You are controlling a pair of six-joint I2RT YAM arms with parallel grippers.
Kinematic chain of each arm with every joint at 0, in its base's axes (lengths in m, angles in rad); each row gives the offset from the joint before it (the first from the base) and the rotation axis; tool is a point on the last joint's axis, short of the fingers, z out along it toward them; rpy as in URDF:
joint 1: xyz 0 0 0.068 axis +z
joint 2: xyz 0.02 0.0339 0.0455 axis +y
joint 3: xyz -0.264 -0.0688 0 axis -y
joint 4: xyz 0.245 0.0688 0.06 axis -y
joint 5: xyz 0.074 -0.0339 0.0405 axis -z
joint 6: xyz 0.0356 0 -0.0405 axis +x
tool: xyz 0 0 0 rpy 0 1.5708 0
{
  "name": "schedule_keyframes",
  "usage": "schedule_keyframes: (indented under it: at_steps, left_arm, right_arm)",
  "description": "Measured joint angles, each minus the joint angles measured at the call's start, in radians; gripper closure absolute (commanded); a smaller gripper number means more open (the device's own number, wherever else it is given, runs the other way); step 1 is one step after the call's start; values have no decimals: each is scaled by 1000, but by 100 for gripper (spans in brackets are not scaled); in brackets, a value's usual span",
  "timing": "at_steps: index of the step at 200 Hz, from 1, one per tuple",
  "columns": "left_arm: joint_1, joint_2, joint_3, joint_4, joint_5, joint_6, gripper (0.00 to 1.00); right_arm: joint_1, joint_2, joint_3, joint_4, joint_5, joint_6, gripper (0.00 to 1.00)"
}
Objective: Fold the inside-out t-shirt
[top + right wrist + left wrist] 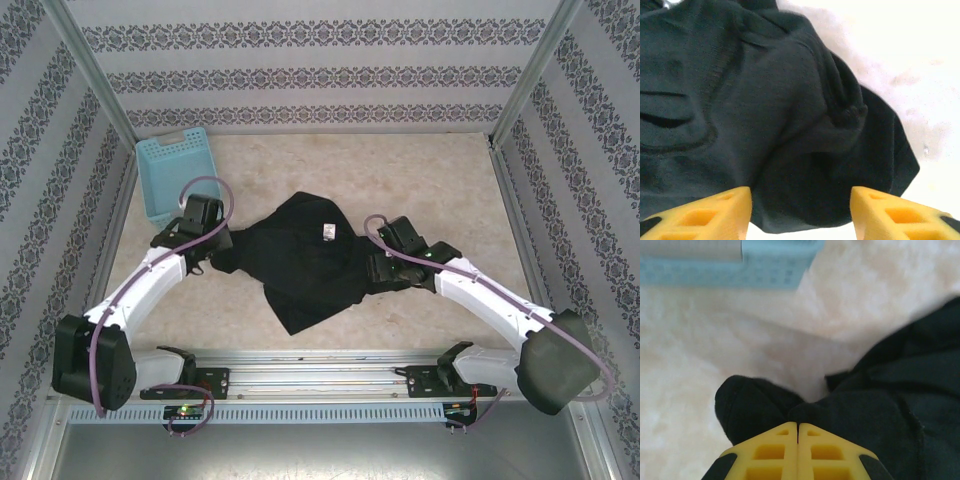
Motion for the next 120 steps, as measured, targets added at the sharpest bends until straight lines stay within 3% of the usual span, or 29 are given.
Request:
schedule_keyframes:
  at_steps: [47, 92, 120]
  left_arm:
    - [0, -85, -26, -7, 18, -2, 100]
    - [0, -69, -27, -5, 23, -3, 100]
    - [0, -64, -27, -5, 23, -3, 100]
  right_arm:
    - [-193, -95, -39, 50, -100, 80, 34]
    - [-191, -21, -68, 129, -201, 139, 36]
    - [-181, 42, -74, 180, -220, 165, 48]
